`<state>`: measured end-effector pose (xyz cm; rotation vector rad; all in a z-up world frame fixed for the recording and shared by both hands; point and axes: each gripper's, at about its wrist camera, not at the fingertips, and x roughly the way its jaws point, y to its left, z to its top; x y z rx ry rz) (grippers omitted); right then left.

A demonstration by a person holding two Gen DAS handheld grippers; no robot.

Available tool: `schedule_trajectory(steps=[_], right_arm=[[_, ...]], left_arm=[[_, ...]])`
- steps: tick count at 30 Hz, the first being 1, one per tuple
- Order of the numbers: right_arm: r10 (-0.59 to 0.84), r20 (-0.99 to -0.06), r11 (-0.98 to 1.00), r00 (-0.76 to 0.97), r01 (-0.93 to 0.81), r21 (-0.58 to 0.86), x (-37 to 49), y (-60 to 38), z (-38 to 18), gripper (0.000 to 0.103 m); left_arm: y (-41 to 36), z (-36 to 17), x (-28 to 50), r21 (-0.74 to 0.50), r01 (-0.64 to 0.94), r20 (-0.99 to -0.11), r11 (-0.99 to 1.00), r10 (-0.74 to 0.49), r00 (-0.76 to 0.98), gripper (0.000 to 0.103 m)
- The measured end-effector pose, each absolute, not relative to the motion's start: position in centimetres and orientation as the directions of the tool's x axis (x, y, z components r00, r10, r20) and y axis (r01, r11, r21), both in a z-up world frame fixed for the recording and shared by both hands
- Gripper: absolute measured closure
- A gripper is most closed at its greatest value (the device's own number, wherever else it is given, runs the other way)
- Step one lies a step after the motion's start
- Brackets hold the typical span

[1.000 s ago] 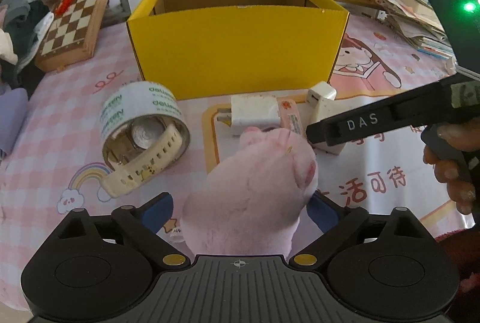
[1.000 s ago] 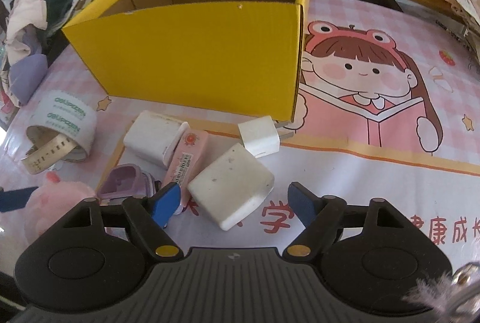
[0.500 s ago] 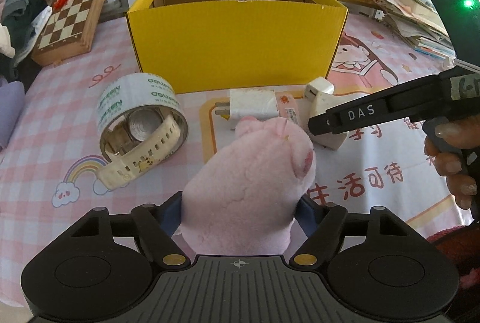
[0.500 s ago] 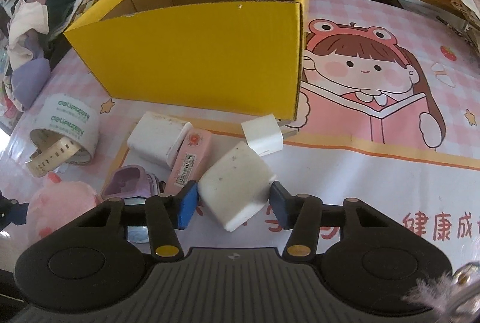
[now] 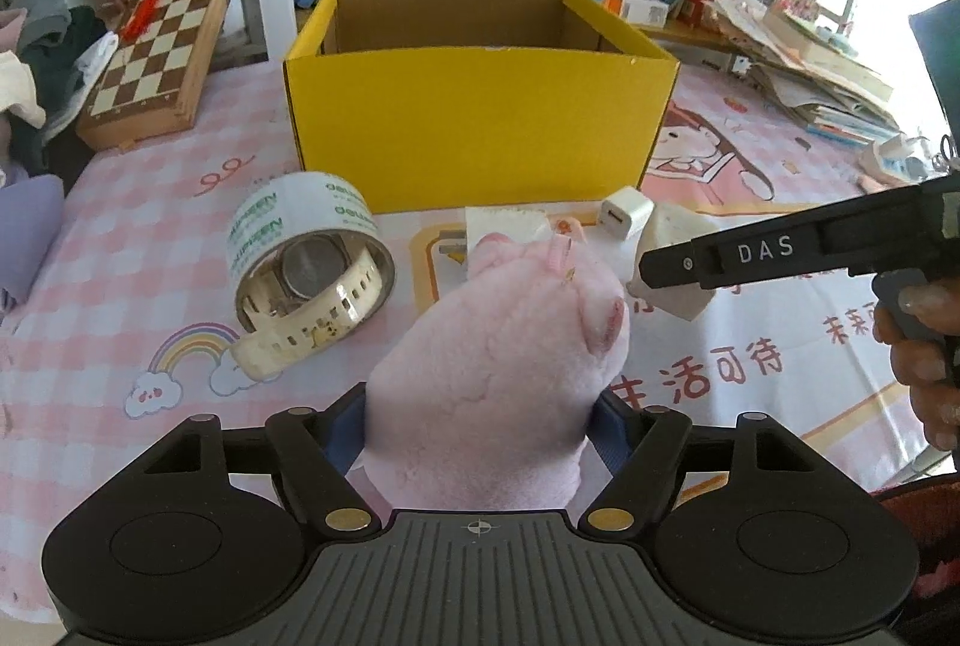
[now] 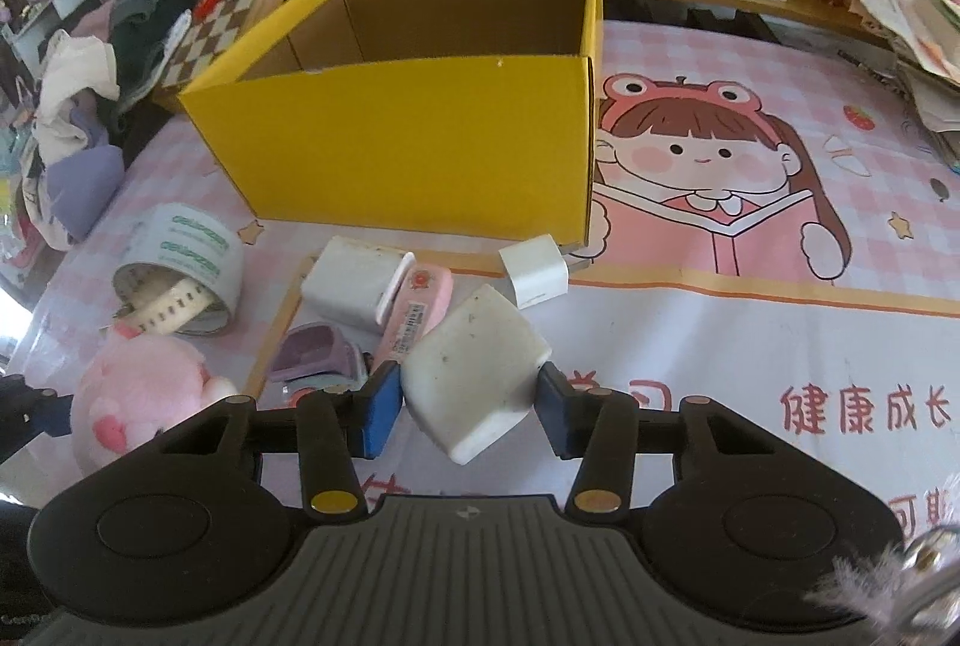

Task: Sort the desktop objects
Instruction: 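Lift the pig and white eraser and carry both toward the yellow box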

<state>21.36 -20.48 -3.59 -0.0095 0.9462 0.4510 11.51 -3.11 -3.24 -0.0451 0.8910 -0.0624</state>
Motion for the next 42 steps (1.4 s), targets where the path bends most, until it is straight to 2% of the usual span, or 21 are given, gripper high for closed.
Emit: schedule_trajectory(steps=[24,42], right_arm=[[0.331,-0.757,0.930,0.563,-0.332,0.159,12.1,-20.3,-1.8,0.058],[0.371,-0.723,0.904,0.582,-0.404,0.138,8.8,-18.8,1.3,0.057]], left_arm=[[-2.4,-1.5,6.6,-0.068,0.184,-0.717,0.981,-0.176,0.674,0.029],[-0.2,2.8,4.9,-0.049,0.236,-0.623,0.971,-0.214,0.752,0.029]])
